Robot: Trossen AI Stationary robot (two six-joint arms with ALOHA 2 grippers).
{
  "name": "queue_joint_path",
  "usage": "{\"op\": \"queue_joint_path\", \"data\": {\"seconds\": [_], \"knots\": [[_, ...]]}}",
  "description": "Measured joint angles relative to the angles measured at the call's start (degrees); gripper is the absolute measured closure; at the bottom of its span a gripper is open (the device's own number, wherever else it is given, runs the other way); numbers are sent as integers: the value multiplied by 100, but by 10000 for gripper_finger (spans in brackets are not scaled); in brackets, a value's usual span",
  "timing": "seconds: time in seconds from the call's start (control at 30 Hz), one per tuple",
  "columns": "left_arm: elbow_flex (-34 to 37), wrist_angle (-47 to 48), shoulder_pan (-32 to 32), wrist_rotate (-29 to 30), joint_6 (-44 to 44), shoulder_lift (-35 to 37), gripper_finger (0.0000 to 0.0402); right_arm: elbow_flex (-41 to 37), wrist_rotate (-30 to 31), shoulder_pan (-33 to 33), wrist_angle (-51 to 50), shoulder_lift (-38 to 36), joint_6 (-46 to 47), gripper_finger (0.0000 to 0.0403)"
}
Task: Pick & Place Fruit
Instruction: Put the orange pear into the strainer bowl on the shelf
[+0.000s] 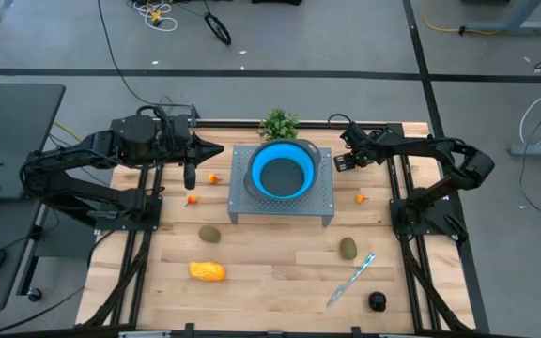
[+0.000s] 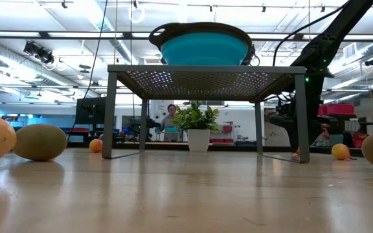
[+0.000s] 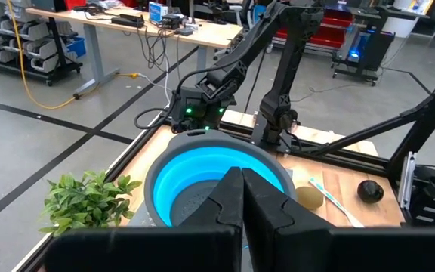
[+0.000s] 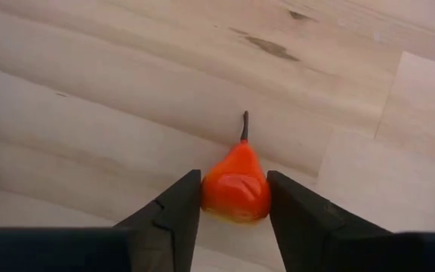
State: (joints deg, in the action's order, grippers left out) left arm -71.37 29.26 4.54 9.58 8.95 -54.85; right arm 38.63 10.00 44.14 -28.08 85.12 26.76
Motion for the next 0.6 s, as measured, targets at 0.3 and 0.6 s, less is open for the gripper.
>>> {"op": "queue_joint_path", "data": {"seconds": [0.3,0.6], "knots": [[0,0,0,-9,3,2,400,2,-15,2,-118,-140,0,254],[0,0,0,-15,4,7,401,2,-11,2,-170,-787,-2,254]]}}
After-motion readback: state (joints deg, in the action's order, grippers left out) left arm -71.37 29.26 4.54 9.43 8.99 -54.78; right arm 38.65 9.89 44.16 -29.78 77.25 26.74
